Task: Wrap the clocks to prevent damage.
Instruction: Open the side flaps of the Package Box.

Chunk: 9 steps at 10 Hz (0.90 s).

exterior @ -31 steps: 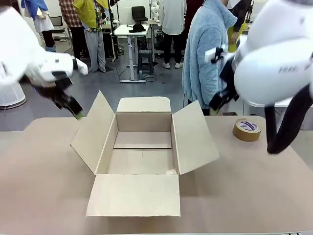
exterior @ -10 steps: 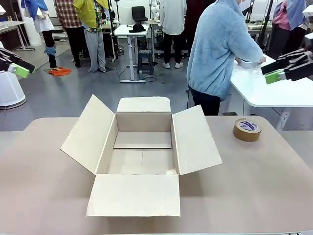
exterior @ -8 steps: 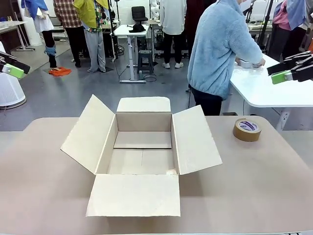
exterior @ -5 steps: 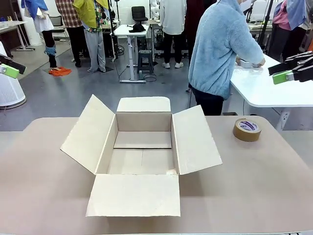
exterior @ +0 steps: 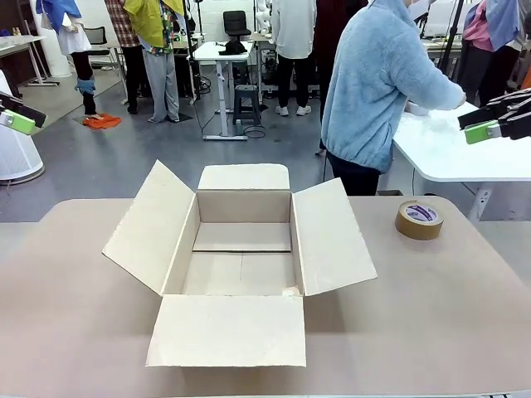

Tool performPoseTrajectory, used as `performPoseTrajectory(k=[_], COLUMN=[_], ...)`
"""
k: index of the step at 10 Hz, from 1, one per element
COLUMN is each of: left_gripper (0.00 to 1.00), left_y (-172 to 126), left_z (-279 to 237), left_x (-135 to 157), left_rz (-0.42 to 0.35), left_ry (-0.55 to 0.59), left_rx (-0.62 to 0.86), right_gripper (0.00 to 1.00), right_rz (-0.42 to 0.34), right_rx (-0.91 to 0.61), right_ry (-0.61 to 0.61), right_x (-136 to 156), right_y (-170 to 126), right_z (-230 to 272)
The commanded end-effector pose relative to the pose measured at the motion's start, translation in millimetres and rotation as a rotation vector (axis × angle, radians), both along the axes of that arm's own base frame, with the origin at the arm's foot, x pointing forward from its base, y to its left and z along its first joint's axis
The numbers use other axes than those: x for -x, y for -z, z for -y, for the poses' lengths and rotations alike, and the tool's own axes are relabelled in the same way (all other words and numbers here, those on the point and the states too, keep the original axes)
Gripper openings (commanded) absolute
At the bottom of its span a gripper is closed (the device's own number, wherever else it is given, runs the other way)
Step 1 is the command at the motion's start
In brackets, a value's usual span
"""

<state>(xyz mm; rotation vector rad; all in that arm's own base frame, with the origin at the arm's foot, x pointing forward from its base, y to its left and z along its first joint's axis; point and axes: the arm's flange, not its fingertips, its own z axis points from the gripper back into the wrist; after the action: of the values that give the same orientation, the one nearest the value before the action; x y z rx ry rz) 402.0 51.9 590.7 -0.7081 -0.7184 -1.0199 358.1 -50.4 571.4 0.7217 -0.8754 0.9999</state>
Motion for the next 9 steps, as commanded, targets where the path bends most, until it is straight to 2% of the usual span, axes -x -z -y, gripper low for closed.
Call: performPoseTrajectory(k=[1,2,3,4,6,7,9], left_gripper=[0.66,0.40,0.06,0.00,0.00,0.04,0.00], left_y=[1.9,2.5,3.8,4.5,4.0,4.6,5.0], left_z=[-2.3,-4.3,-8.6,-9.0,-9.8,-9.7,-9.9], left_x=[3.9,4.2,5.1,5.8,5.3,6.5,4.0], left_rz=[0.032,0.020,0.013,0.008,0.005,0.005,-0.004], left_ry=[0.018,0.022,0.019,0.016,0.013,0.011,0.011], left_rx=[-0.018,-0.018,-0.010,-0.008,-0.006,-0.003,-0.004], right_gripper=[0.71,0.40,0.11,0.00,0.00,0.02,0.00], right_rz=[0.001,0.001,-0.002,-0.012,-0.025,-0.028,-0.040], right_rx=[-0.002,0.015,0.015,0.017,0.013,0.016,0.017], right_ry=[0.000,0.001,0.009,0.012,0.016,0.012,0.014], right_x=[0.0,3.6,4.4,4.7,2.8,2.2,-1.3], right_y=[0.0,1.7,3.4,5.3,5.0,5.4,6.5], right_z=[0.4,-1.7,-1.8,-1.6,-0.5,-0.6,-0.8])
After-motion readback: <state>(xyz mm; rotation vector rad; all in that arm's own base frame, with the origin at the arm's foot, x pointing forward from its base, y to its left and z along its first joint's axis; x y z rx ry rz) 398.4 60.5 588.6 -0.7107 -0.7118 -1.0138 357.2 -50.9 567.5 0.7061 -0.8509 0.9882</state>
